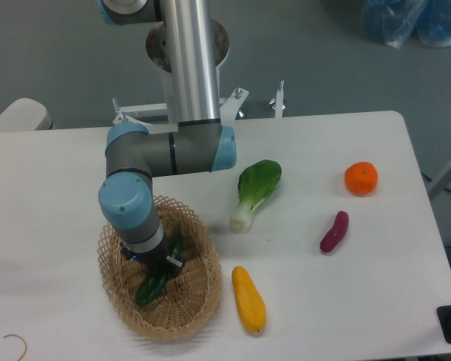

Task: Pick up the cucumber from the basket
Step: 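Lower the gripper onto the green cucumber and close around it, then lift the cucumber up out of the basket and carry it away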

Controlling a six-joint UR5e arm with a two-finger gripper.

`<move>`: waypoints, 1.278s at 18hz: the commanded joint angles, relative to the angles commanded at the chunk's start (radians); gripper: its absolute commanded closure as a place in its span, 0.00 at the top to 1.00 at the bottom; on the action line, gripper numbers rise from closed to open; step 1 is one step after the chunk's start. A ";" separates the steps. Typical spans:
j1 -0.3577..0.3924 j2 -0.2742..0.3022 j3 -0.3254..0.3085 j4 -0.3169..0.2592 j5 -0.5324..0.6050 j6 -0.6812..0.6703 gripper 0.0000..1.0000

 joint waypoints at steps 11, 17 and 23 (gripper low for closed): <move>0.112 0.100 0.167 -0.127 -0.006 0.176 0.33; 0.268 0.167 0.192 -0.210 -0.063 0.388 0.33; 0.403 0.170 0.249 -0.311 -0.098 0.583 0.33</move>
